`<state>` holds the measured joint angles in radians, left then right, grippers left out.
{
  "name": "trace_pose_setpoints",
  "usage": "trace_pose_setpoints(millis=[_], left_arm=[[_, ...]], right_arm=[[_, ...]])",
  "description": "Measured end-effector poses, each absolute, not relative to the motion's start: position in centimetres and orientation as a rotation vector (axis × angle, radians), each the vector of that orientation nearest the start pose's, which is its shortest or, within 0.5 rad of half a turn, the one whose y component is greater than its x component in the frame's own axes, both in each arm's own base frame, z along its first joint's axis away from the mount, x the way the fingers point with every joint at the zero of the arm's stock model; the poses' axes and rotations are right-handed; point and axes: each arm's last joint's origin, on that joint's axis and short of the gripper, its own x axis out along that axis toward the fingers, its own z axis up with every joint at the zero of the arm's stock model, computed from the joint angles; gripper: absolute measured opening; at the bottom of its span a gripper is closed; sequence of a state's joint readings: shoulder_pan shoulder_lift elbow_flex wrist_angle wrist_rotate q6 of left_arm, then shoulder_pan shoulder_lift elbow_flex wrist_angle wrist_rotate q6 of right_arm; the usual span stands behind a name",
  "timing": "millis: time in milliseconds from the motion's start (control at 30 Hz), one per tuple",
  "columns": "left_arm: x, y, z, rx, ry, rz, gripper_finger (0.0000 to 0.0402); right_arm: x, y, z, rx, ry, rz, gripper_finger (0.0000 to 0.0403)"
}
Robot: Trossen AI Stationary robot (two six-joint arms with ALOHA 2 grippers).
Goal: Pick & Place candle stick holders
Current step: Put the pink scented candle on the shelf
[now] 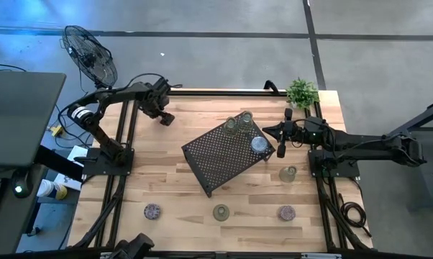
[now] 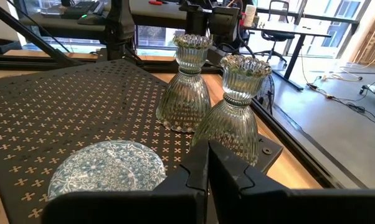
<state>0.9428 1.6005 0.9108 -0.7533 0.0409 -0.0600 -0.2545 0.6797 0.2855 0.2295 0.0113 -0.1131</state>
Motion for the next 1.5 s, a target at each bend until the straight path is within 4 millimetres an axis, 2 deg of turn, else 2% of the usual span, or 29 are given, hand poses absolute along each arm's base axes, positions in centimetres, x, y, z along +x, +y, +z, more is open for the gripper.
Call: trace_pose_setpoints(millis=[133, 367, 633, 867, 967, 1100, 1267, 1400, 1500], left_arm=[[16.1, 21.8, 16.2, -0.751, 1.247, 0.760, 0.0321], [16.0, 21.7, 16.2, -0.732, 1.270, 0.770, 0.0321], [16.2, 22.1, 16.3, -0.691, 1.232, 0.772, 0.0284], [16.2, 22.0, 16.4, -0.692, 1.240, 0.769, 0.0283], [16.1, 22.0, 17.0, -0.677, 1.236, 0.772, 0.0281], [16.0, 21.9, 19.6, -0.641, 1.227, 0.764, 0.0280], [15.9, 20.8, 25.0, -0.586, 1.200, 0.738, 0.0279], [16.8, 17.8, 29.7, -0.492, 1.170, 0.656, 0.0279], [18.7, 14.6, 32.5, -0.408, 1.096, 0.568, 0.0278]], right_arm=[[15.4, -4.0, 21.5, -0.092, 0.179, -0.255, 0.0001], [15.4, -4.0, 21.5, -0.092, 0.179, -0.256, 0.0001], [15.4, -4.0, 21.5, -0.092, 0.179, -0.255, 0.0001], [15.4, -4.0, 21.5, -0.092, 0.179, -0.255, 0.0001], [15.4, -4.0, 21.5, -0.092, 0.179, -0.256, 0.0002], [15.4, -4.0, 21.5, -0.092, 0.179, -0.255, 0.0001], [15.4, -4.0, 21.5, -0.092, 0.179, -0.256, 0.0002], [15.4, -4.0, 21.6, -0.093, 0.168, -0.256, 0.0001], [15.4, -4.0, 21.6, -0.093, 0.164, -0.253, 0.0002]])
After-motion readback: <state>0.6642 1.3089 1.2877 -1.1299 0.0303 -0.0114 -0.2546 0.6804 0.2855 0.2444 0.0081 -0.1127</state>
